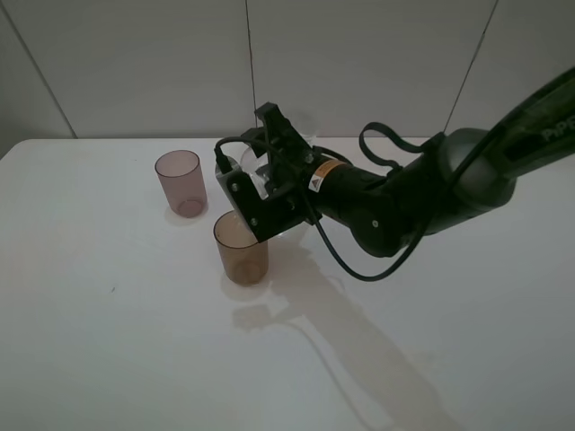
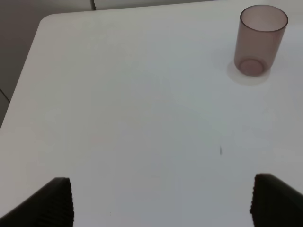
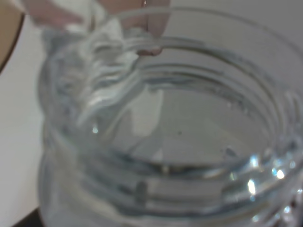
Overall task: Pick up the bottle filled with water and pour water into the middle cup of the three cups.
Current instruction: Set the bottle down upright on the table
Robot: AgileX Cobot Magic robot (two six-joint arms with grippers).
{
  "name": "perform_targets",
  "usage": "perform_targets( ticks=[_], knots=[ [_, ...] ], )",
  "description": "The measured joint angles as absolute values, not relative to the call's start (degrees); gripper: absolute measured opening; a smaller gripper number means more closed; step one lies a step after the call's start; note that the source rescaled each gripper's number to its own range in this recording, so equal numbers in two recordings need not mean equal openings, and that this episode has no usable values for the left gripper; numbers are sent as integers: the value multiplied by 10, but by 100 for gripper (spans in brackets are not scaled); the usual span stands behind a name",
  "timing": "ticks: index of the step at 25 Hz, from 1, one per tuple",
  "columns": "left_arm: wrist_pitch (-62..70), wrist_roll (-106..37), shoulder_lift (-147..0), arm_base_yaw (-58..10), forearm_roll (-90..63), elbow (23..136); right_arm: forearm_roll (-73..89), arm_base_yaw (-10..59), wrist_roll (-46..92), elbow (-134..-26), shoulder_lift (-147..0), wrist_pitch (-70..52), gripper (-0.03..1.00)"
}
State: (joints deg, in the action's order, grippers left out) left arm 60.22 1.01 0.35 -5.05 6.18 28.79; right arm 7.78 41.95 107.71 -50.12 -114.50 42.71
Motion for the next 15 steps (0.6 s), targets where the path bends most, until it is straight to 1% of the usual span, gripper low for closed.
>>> perform_targets(
  ticks=[15],
  knots=[
    [602, 10, 3, -50, 62, 288, 75, 419, 1139, -501, -1145, 442, 0]
  ],
)
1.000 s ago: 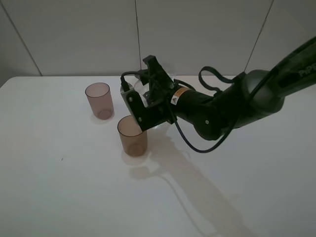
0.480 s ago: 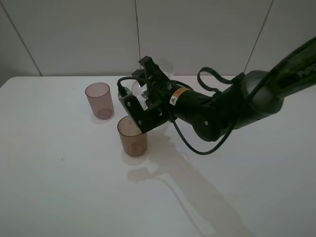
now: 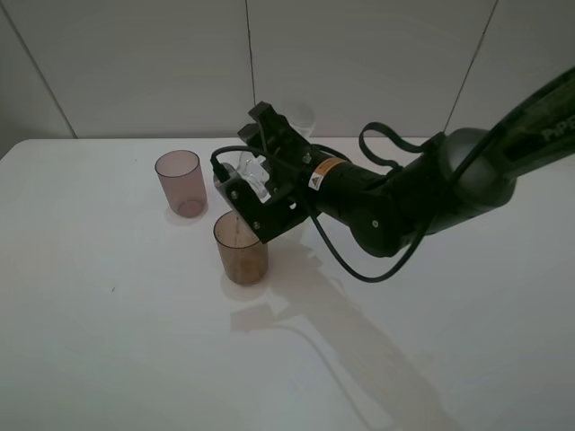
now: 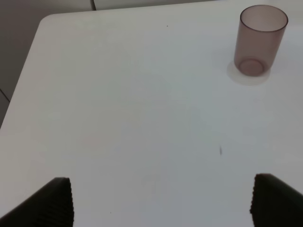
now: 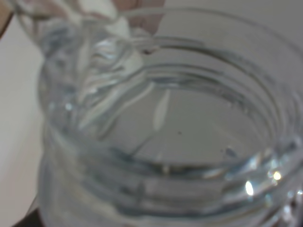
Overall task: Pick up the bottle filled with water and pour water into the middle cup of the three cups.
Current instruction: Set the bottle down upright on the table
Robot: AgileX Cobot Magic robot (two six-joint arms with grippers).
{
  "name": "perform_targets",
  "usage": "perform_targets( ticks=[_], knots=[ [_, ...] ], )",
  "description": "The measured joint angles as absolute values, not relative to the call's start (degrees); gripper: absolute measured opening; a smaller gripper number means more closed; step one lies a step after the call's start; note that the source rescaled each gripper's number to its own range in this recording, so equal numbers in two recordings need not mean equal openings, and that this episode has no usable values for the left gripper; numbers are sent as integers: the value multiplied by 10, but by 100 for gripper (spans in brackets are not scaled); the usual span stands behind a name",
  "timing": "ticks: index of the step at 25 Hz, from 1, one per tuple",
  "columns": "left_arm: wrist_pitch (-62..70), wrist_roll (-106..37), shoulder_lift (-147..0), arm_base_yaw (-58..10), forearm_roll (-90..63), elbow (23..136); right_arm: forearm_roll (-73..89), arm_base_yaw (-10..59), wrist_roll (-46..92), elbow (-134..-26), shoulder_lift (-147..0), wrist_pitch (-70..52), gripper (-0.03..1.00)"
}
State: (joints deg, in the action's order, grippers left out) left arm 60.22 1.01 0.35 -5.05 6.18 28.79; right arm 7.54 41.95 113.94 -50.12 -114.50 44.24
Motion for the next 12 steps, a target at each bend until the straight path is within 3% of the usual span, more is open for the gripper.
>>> perform_targets(
  ticks=[12],
  knots=[
    [602, 10, 3, -50, 62, 288, 62, 419, 1166, -501, -1145, 457, 0]
  ],
)
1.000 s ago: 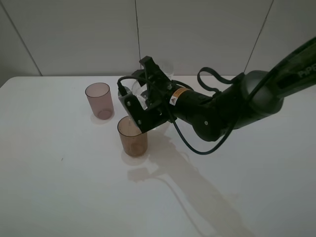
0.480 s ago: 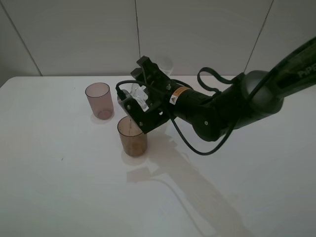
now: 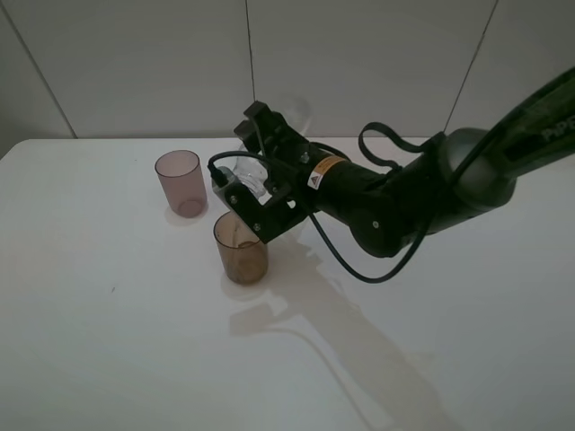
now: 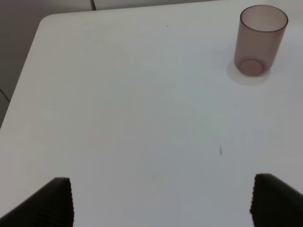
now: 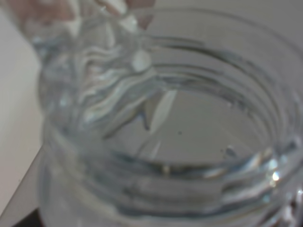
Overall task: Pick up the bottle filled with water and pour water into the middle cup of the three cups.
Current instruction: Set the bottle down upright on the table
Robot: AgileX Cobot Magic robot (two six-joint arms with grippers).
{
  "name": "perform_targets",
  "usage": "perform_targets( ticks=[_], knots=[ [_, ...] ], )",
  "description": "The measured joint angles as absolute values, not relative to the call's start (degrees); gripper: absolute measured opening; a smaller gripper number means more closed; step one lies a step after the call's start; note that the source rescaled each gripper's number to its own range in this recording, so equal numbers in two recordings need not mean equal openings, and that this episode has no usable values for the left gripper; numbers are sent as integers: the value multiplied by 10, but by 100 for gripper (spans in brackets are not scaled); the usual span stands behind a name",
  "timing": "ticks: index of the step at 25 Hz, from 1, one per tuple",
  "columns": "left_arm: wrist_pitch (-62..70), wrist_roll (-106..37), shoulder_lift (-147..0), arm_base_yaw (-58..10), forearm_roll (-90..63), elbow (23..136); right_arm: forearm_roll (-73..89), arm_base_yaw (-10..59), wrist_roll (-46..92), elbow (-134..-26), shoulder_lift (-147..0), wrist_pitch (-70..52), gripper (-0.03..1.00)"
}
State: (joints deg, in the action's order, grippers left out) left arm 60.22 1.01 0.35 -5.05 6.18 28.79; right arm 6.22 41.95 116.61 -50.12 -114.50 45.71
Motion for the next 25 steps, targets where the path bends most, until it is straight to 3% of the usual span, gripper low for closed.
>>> perform_targets(
  ticks=[25],
  knots=[
    [602, 10, 3, -50, 62, 288, 50, 419, 1240, -501, -1145, 512, 0]
  ],
)
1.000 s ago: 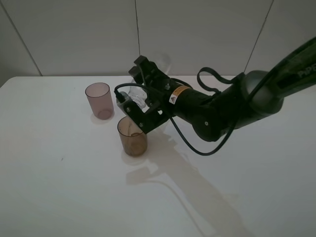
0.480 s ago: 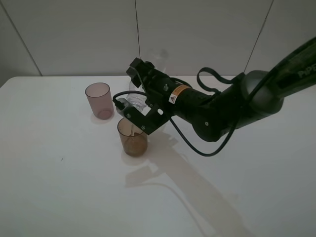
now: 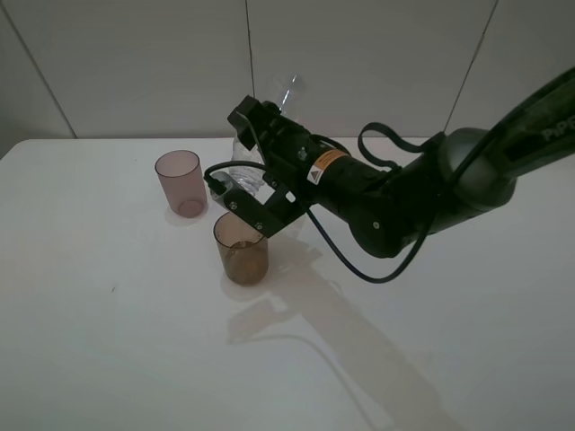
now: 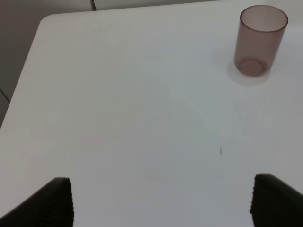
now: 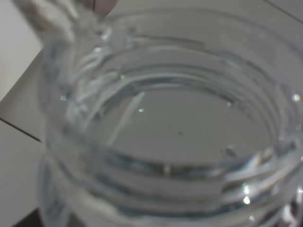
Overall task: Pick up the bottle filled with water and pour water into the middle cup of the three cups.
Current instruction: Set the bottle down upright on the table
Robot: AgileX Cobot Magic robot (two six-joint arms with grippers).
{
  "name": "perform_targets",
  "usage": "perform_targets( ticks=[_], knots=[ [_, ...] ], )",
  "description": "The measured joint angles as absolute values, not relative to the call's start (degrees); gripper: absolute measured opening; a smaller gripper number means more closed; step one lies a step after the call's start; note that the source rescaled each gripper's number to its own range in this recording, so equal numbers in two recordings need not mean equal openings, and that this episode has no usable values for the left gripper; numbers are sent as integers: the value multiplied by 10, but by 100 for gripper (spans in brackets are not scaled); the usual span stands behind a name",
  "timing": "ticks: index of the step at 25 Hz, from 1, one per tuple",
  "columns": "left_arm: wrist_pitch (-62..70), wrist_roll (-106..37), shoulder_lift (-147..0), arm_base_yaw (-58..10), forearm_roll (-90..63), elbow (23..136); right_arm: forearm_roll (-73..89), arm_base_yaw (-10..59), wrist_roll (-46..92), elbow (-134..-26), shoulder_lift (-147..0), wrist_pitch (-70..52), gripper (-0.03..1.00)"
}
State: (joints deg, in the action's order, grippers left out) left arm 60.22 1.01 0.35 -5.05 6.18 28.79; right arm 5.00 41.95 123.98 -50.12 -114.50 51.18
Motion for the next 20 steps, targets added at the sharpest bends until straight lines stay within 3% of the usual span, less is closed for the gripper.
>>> perform_targets(
  ticks=[20],
  knots=[
    [602, 10, 3, -50, 62, 288, 63, 419, 1232, -501, -1145, 498, 0]
  ],
)
